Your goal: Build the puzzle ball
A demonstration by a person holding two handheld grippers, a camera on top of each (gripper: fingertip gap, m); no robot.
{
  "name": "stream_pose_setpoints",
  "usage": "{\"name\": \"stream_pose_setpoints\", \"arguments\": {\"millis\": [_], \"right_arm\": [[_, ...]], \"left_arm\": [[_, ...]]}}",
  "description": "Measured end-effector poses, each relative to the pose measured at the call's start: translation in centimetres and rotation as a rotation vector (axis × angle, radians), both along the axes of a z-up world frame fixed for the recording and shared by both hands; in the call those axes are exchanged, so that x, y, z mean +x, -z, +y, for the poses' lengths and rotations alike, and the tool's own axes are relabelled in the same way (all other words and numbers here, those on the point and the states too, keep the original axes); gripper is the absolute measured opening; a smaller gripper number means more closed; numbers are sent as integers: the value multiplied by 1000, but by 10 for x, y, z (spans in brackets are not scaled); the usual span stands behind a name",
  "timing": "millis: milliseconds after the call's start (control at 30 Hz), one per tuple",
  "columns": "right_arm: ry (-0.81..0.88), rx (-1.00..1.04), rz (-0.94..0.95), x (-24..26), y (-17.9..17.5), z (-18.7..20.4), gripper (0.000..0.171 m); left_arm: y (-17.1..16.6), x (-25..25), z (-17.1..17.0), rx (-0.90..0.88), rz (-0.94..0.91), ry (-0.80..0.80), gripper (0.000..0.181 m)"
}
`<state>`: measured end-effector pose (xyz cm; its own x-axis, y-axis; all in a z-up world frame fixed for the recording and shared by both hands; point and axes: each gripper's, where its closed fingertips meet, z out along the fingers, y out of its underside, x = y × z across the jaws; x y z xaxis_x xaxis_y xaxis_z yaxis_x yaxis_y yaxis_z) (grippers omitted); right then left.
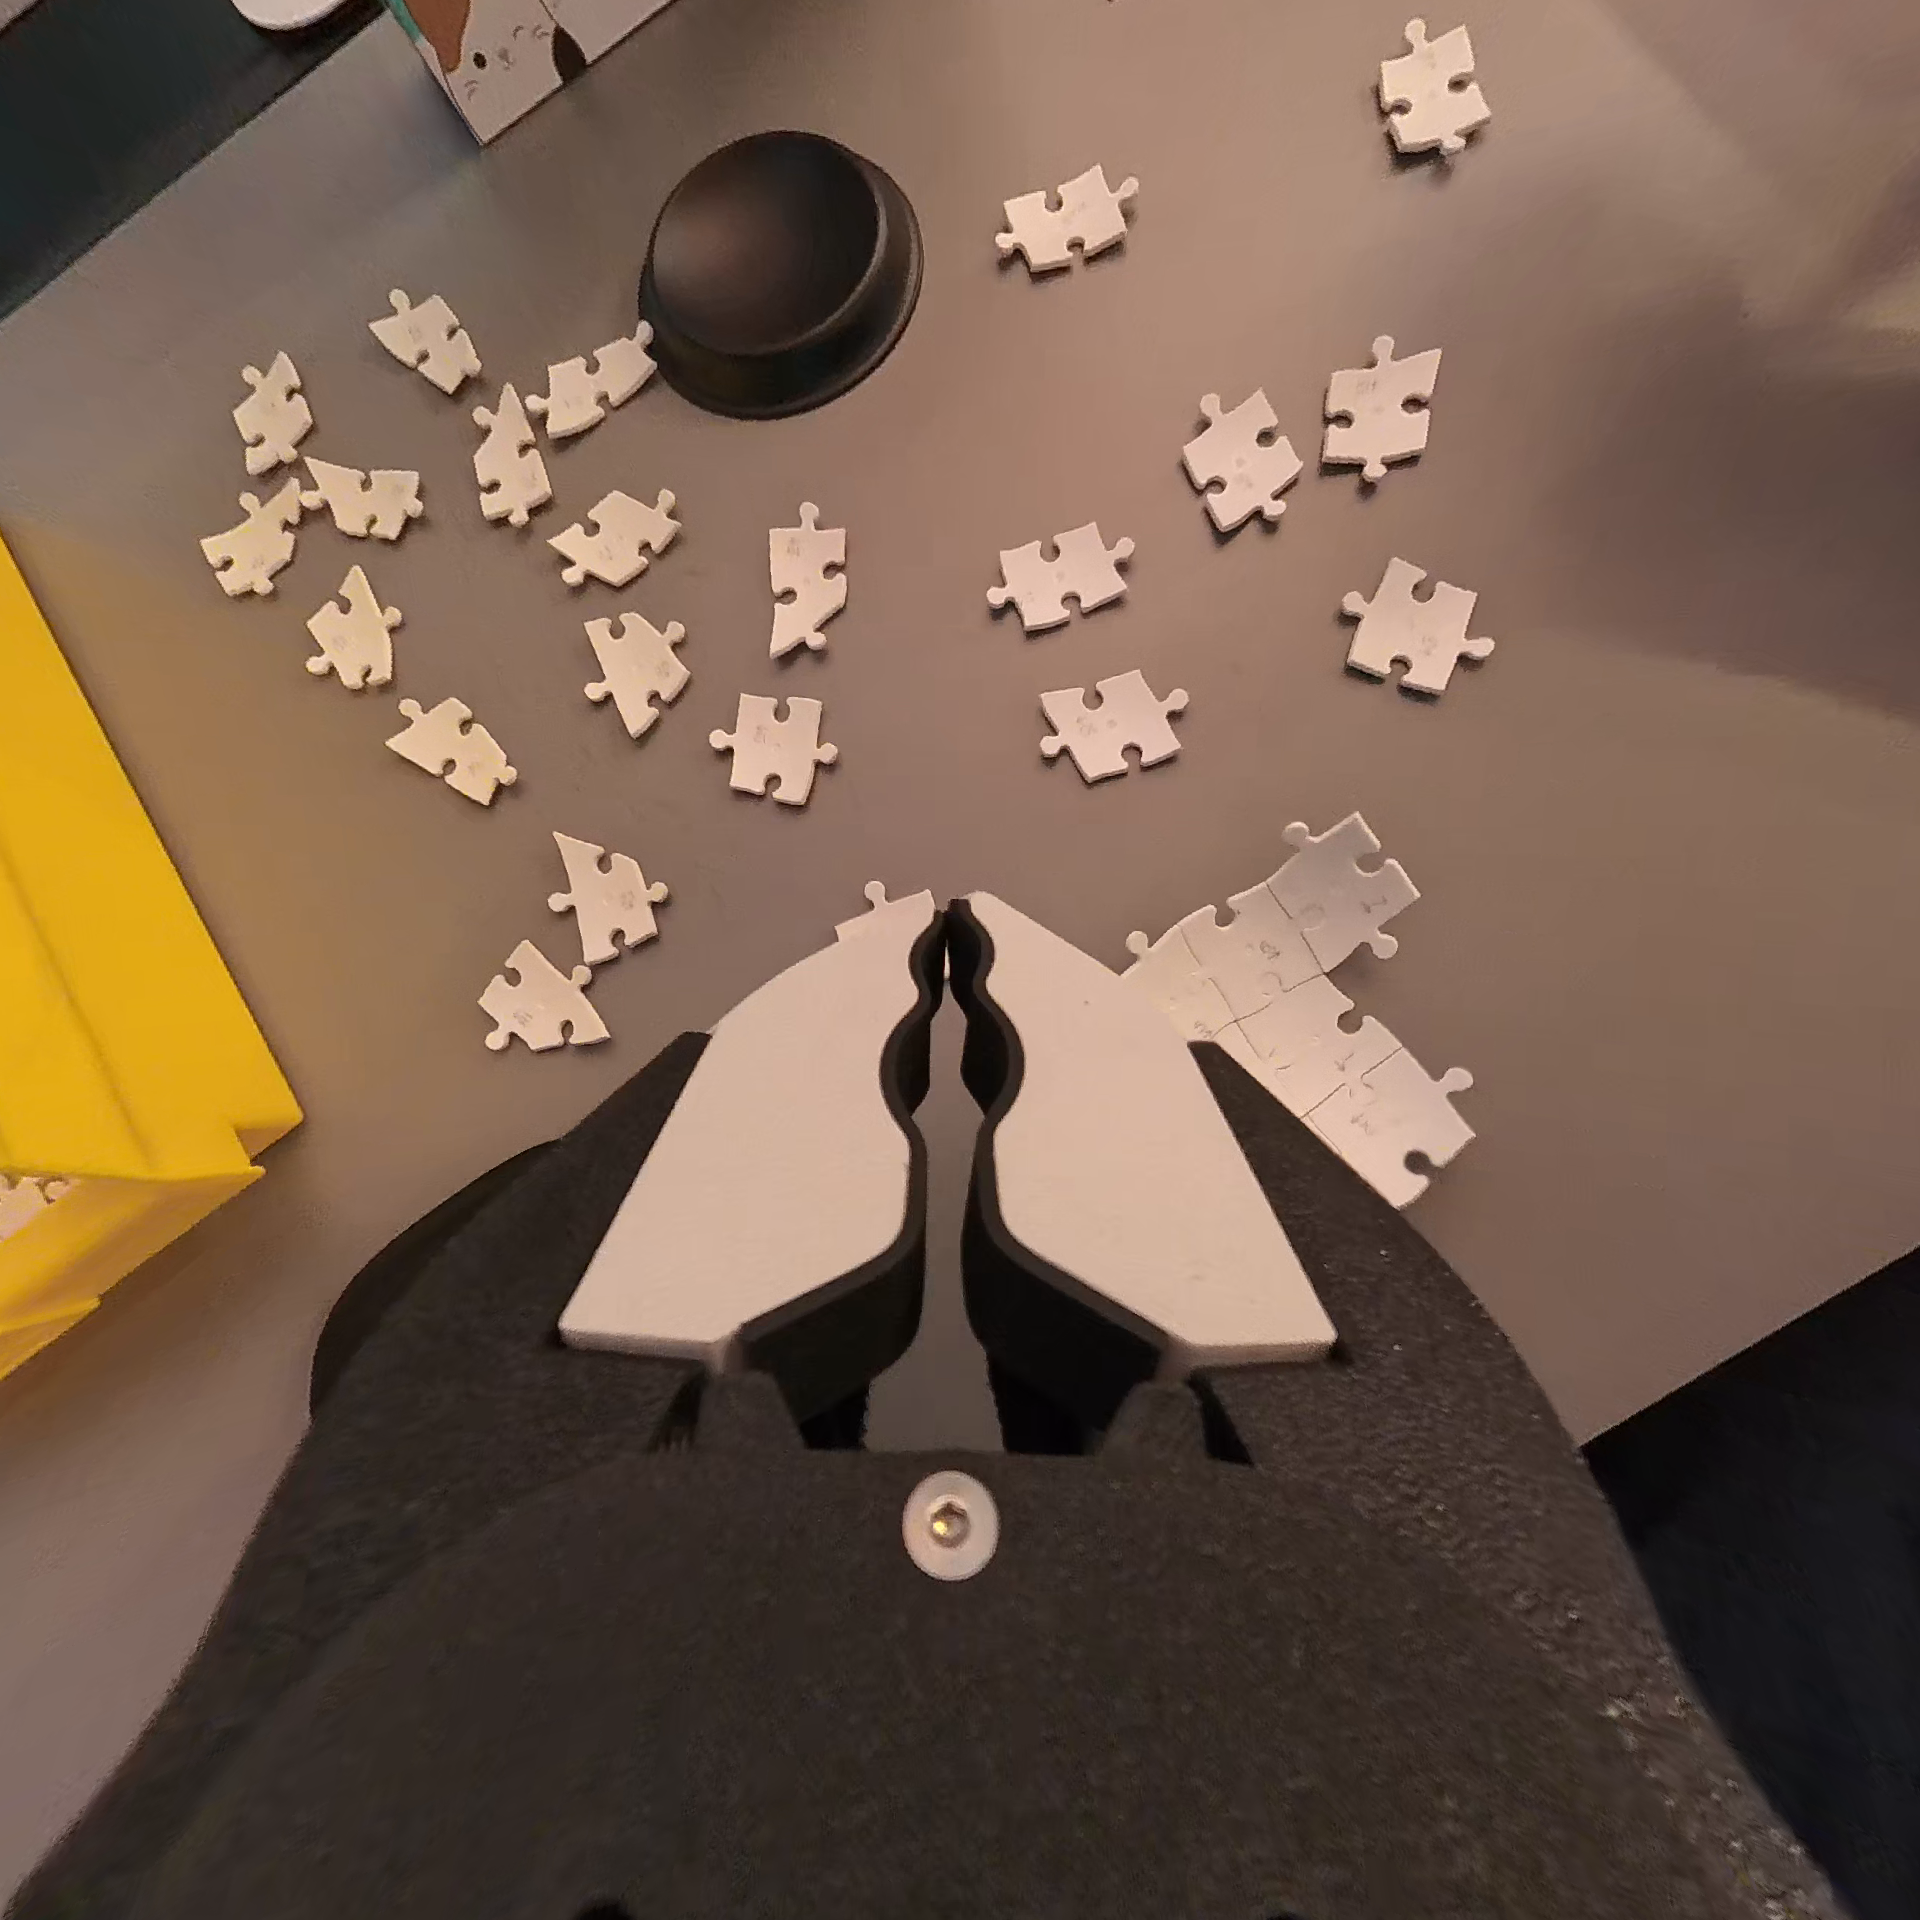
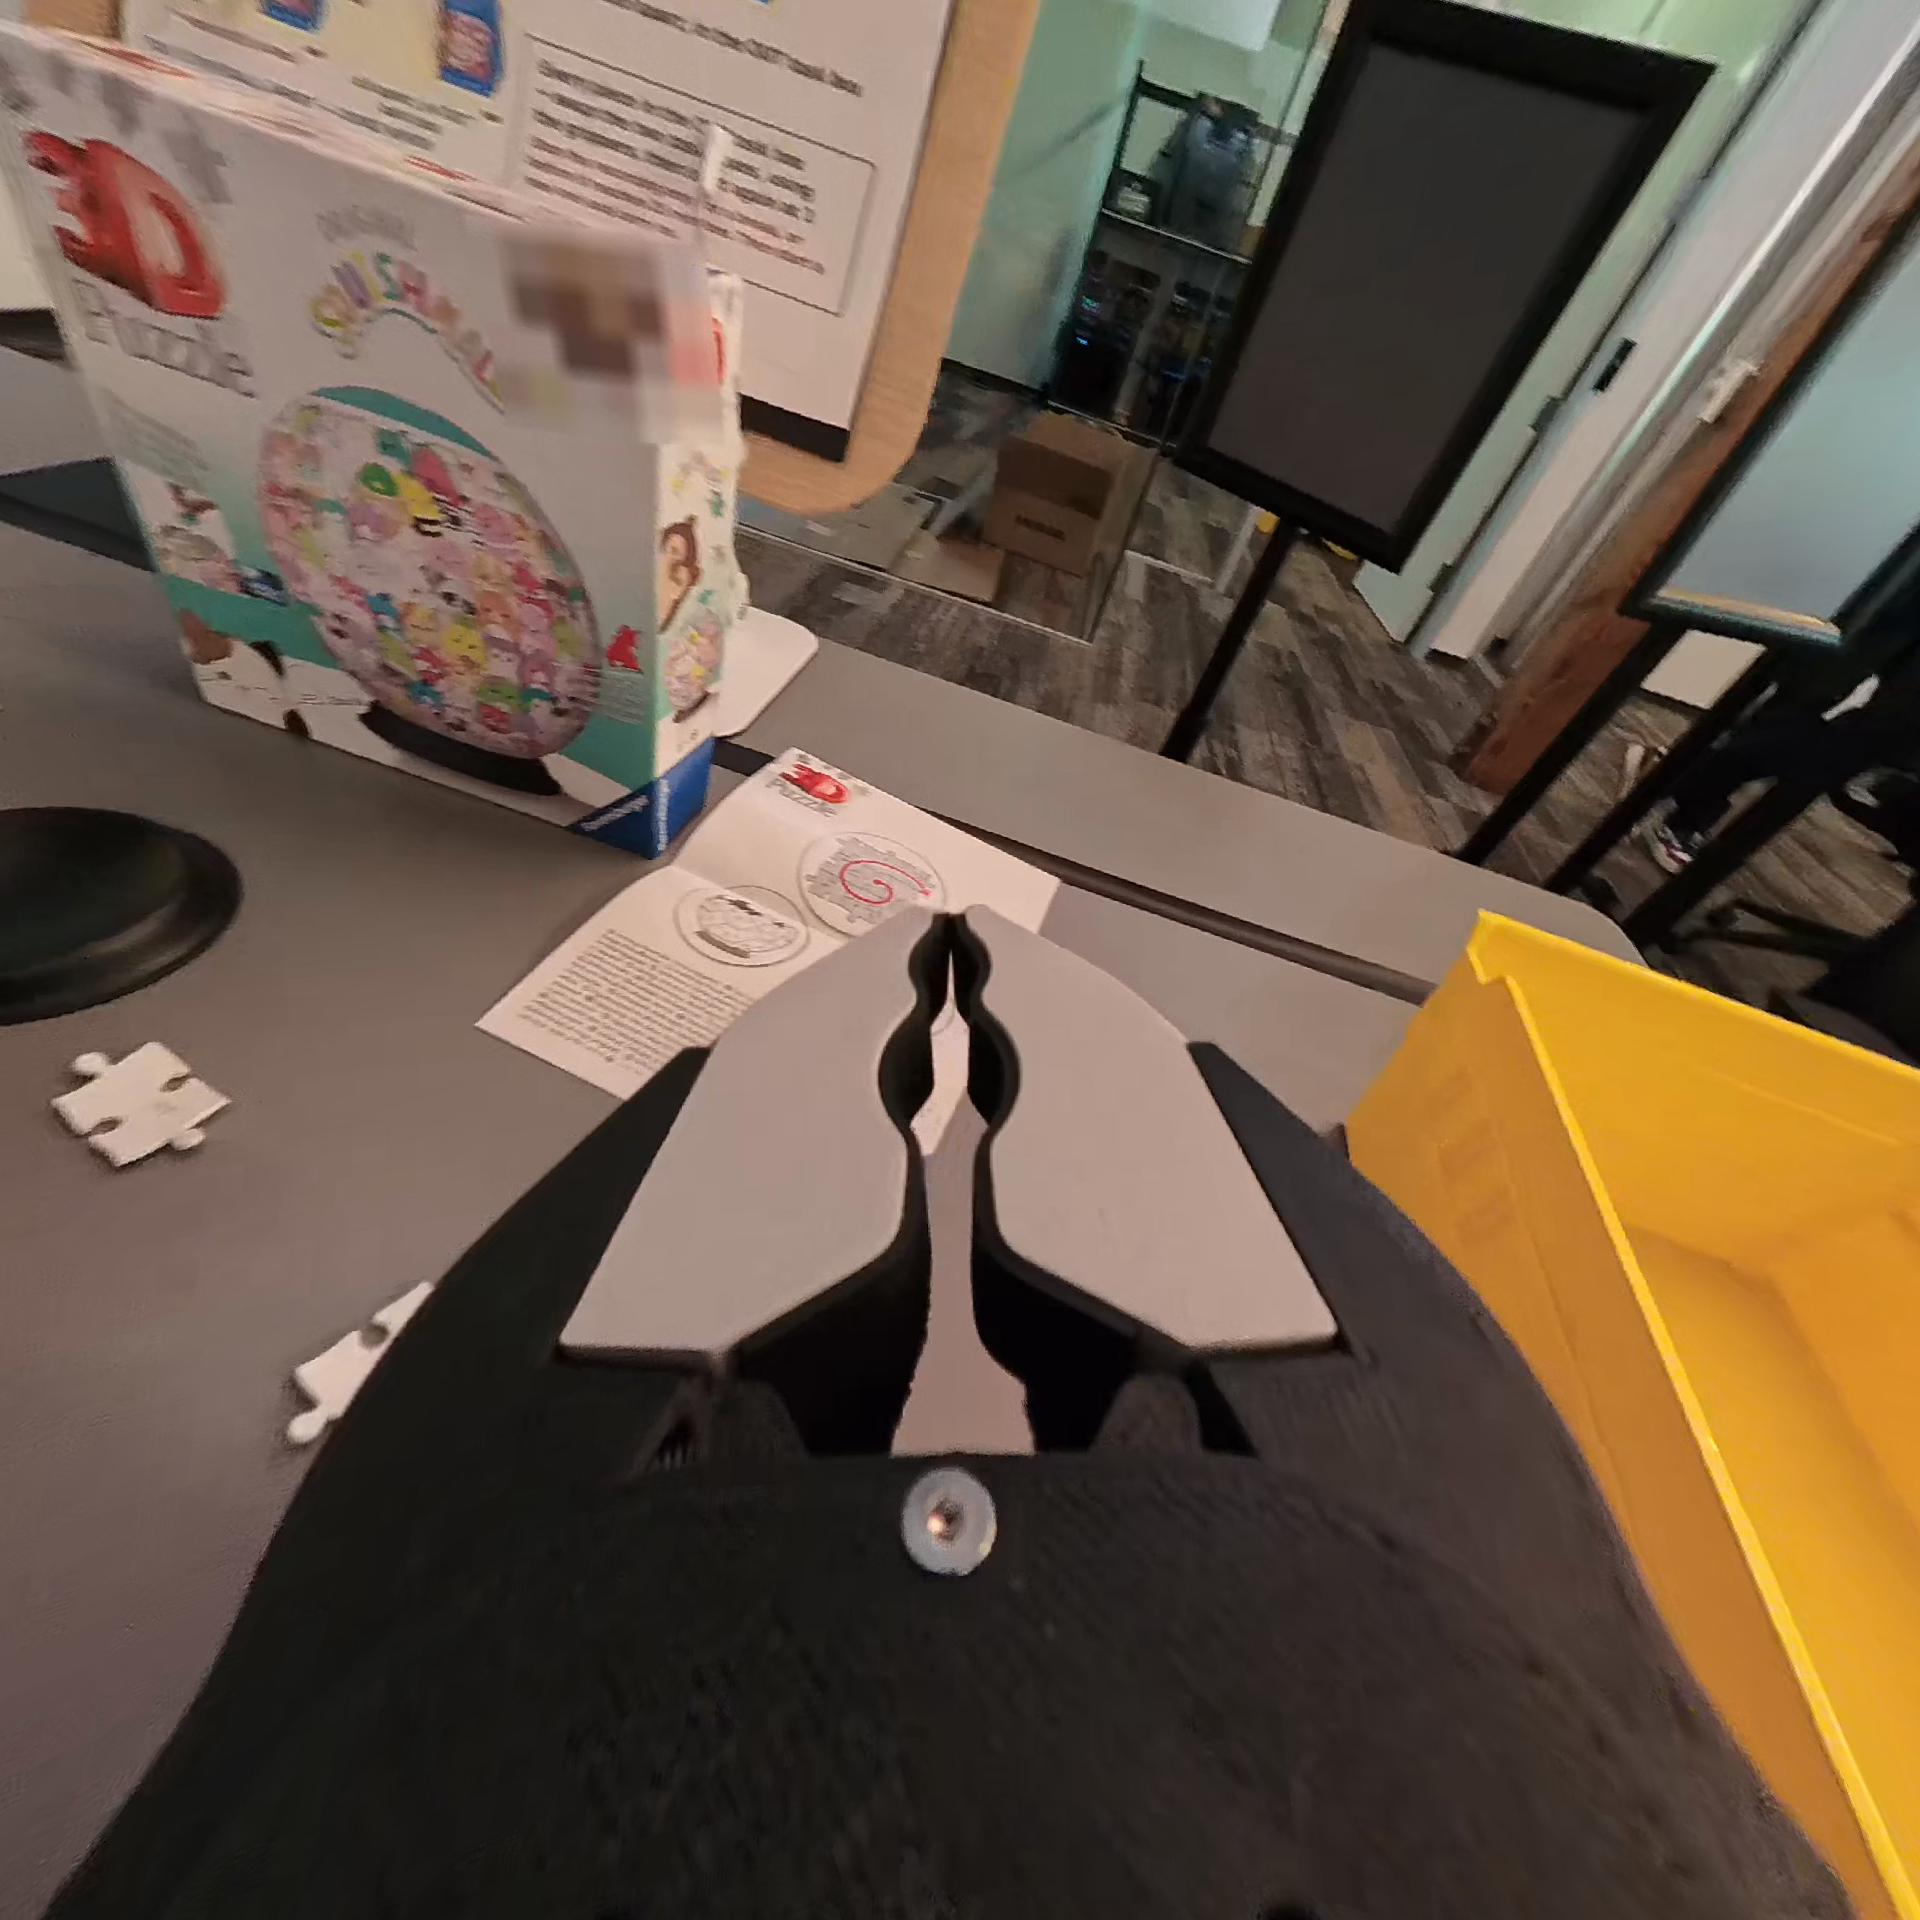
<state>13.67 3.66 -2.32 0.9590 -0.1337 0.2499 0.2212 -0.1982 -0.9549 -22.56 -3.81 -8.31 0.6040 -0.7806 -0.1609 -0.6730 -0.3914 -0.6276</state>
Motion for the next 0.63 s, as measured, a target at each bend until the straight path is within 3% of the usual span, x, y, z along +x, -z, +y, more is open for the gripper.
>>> {"name": "stream_pose_setpoints", "arguments": {"millis": [367, 633], "right_arm": [[146, -41, -27, 28, 9, 0, 1], [160, -41, -7, 35, 10, -1, 1]], "left_arm": [[-13, -5, 7, 51, -27, -92, 0], [-17, -5, 0, 88, -73, -166, 0]]}}
